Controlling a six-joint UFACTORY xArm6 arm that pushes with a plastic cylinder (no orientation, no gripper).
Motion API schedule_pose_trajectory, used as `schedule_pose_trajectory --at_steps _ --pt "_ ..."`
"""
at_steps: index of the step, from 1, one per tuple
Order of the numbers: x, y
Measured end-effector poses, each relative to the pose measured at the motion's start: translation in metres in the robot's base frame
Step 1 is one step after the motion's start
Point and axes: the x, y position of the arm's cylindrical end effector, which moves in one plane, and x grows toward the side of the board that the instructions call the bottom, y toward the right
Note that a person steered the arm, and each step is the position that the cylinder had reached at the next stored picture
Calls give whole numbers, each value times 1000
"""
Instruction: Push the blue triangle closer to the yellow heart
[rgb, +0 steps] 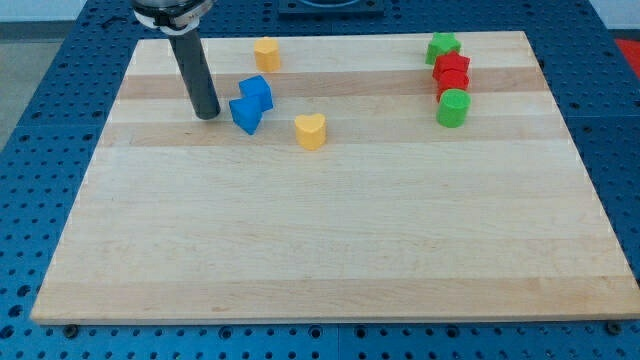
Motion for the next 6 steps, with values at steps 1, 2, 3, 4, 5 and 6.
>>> schedule_pose_trajectory --at_steps 1,2,3,4,5,6 --pt "0 16" --pt "3 27" --pt "3 31" --pt "3 35" --pt "-2 41" --pt "-2 54"
